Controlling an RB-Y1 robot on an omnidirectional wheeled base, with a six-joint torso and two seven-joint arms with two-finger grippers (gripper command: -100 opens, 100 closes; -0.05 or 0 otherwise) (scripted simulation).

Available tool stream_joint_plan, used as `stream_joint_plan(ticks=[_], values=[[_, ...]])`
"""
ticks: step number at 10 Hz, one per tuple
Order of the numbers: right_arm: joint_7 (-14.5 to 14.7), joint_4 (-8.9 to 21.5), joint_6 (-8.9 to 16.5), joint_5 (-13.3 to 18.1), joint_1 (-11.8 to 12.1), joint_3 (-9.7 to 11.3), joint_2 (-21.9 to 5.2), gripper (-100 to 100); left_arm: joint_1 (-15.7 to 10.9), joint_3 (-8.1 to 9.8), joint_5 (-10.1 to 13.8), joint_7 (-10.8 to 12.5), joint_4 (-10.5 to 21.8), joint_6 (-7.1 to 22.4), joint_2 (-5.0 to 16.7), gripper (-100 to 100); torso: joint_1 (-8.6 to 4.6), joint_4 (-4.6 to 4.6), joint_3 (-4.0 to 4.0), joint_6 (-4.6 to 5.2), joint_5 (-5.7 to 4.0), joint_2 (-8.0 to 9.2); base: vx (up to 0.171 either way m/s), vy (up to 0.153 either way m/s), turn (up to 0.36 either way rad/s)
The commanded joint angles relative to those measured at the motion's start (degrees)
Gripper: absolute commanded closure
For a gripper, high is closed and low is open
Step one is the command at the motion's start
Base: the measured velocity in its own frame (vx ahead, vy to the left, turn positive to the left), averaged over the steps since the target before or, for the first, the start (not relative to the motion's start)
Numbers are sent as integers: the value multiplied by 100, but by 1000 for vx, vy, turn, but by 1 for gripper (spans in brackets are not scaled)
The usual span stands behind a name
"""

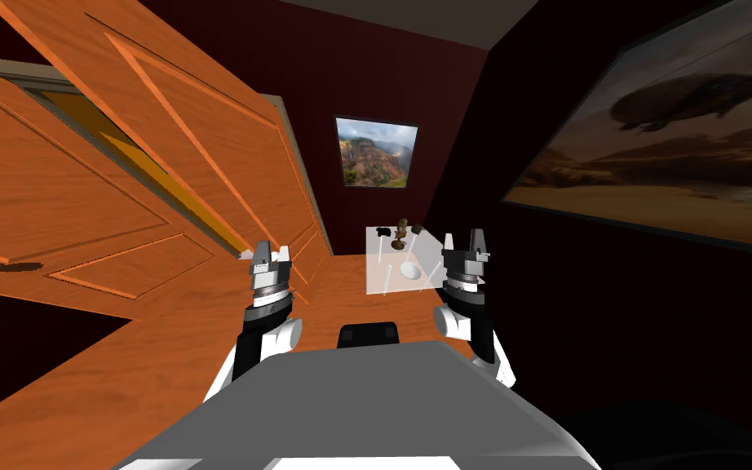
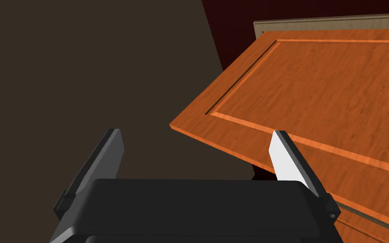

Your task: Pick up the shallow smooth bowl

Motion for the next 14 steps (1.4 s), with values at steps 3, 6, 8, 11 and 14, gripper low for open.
stream_joint_plan(ticks=[3, 6, 8, 11, 14], values=[[60, 416, 37, 319, 91, 130, -611, -100, -1, 0, 0, 0, 0, 0, 0, 0, -9, 2, 5, -1, -2, 9, -30, -17, 144], [119, 730, 75, 578, 165, 229, -1015, -100, -1, 0, 0, 0, 0, 0, 0, 0, -9, 2, 6, -1, -2, 10, -29, -18, 140], [159, 959, 101, 729, 208, 285, -1241, -100, -1, 0, 0, 0, 0, 0, 0, 0, -12, 3, 9, -2, -3, 16, -44, -24, 156], [258, 1417, 168, 1068, 303, 404, -1721, -100, -1, 0, 0, 0, 0, 0, 0, 0, -11, 3, 9, -4, -2, 16, -40, -20, 191], [387, 1918, 255, 1442, 405, 529, -2225, -100, 0, 1, 0, 0, 0, 0, 0, 0, -11, 3, 7, 2, -3, 11, -39, -17, 165]])
